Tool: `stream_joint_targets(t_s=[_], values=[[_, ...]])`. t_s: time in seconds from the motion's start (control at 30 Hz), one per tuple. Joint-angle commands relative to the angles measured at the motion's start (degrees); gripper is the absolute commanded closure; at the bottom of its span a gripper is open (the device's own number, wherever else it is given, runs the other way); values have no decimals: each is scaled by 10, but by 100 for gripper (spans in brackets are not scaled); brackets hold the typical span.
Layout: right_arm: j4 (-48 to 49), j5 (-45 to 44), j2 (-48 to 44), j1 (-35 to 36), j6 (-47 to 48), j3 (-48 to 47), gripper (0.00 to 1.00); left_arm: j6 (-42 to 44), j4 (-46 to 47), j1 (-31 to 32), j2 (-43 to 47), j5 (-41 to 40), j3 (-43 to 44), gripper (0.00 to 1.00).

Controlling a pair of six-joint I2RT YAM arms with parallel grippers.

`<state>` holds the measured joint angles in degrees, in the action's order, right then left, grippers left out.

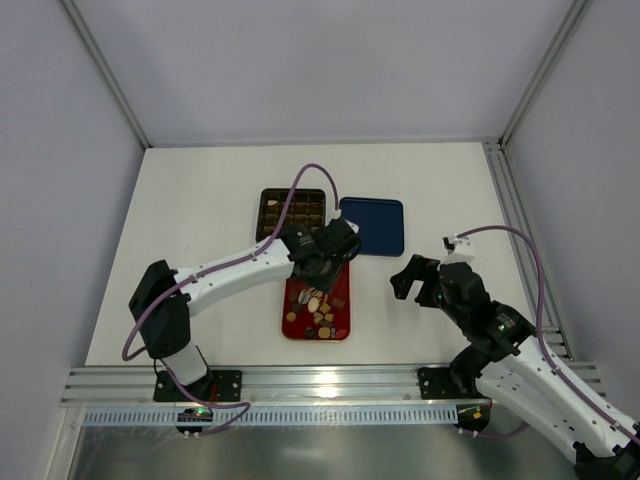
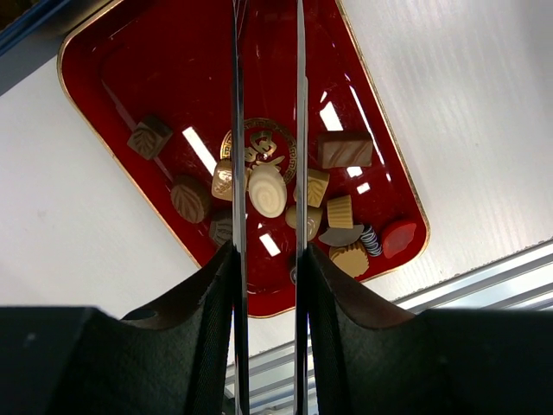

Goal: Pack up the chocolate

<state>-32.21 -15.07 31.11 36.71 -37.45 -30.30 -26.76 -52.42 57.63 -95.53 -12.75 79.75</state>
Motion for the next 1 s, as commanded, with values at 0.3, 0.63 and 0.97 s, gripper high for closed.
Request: stream_joint_targets(t_s=[0.3, 0.63, 0.97], values=[[11, -9, -3, 2, -5, -6, 0, -3, 15, -3, 19, -1, 4, 71], [20, -4, 2, 1, -8, -5, 0, -12, -8, -3, 62, -8, -3, 71], [26, 1, 9, 3, -8, -3, 0, -17, -27, -3, 92, -17, -12, 71]])
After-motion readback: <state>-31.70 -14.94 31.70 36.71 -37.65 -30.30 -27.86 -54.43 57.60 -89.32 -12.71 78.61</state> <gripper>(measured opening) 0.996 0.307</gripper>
